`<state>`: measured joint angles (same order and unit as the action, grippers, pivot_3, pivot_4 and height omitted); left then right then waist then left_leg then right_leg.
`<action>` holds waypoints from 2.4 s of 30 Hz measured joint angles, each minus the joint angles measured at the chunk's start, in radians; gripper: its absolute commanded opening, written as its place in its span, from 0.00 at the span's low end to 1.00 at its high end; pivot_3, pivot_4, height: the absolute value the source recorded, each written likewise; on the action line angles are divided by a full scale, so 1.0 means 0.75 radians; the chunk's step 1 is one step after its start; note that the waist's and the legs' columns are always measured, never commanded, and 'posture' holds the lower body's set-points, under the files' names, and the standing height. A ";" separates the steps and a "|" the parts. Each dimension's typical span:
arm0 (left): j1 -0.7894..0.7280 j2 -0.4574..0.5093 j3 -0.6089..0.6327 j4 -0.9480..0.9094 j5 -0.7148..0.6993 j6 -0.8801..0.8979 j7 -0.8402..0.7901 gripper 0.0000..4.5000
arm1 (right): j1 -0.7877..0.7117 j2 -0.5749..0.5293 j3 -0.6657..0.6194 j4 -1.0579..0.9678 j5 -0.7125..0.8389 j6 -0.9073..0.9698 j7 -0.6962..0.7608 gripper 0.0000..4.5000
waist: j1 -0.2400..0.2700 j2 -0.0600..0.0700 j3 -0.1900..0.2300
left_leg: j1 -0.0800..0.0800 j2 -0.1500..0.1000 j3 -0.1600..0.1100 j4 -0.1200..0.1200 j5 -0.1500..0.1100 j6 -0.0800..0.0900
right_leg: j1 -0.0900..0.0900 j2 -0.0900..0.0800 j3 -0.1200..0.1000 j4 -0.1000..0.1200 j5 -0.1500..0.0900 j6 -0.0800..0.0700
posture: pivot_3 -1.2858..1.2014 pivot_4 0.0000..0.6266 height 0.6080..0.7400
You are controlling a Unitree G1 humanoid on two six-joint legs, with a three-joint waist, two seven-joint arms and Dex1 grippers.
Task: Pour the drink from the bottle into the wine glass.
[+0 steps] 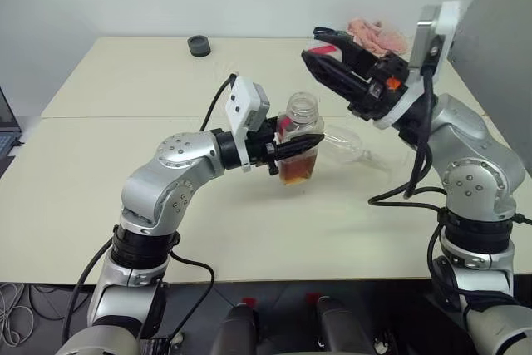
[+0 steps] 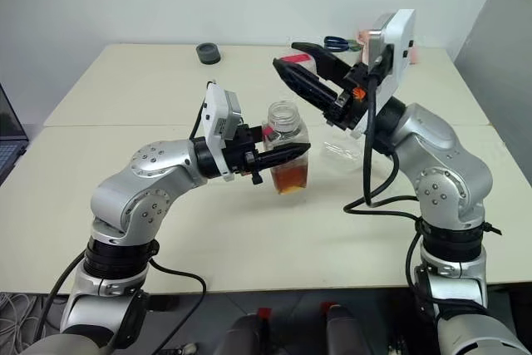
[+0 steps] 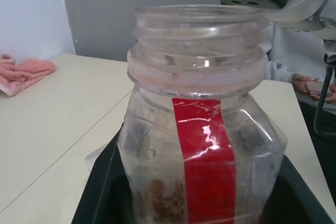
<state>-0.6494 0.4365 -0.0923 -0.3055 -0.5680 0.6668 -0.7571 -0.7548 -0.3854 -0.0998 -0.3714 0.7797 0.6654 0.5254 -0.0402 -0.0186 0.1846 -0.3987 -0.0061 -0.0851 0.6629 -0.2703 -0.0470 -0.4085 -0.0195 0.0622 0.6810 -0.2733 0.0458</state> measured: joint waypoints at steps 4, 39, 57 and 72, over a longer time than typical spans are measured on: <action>0.007 -0.004 -0.002 -0.009 0.000 0.000 0.002 0.40 | 0.103 -0.036 -0.047 -0.007 -0.022 0.009 -0.070 0.41 | 0.006 0.000 0.000 | 0.000 0.000 0.000 0.000 0.000 0.000 | 0.000 0.000 0.000 0.000 0.000 0.000 | 0.52 0.24 1.00; 0.030 -0.036 -0.019 -0.033 -0.001 0.000 0.005 0.40 | 0.709 0.113 -0.283 0.278 -0.727 -0.193 -0.678 1.00 | -0.004 0.001 0.000 | 0.005 -0.001 0.006 -0.001 0.000 0.000 | 0.002 0.002 0.007 0.001 0.000 0.001 | 0.52 0.24 1.00; 0.031 -0.020 -0.006 -0.034 0.000 0.001 0.022 0.40 | 0.556 0.031 -0.260 0.220 -0.649 -0.176 -0.491 1.00 | -0.010 0.001 0.000 | 0.005 0.000 0.006 -0.001 0.000 0.000 | 0.002 0.002 0.006 0.001 0.000 0.001 | 0.52 0.24 1.00; -0.070 -0.016 0.229 0.301 0.348 -0.190 0.526 0.40 | 0.201 -0.363 -0.086 0.017 0.118 0.194 0.386 1.00 | 0.004 0.000 0.000 | 0.003 -0.001 0.001 0.001 0.000 0.000 | 0.003 0.001 0.001 -0.001 0.000 0.001 | 0.52 0.24 1.00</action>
<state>-0.7020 0.4246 0.0794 -0.0794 -0.3072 0.5244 -0.3627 -0.6044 -0.6575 -0.1644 -0.3585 0.8685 0.8105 0.8148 -0.0368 -0.0186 0.1849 -0.3966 -0.0068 -0.0840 0.6634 -0.2704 -0.0468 -0.4059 -0.0191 0.0628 0.6805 -0.2731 0.0463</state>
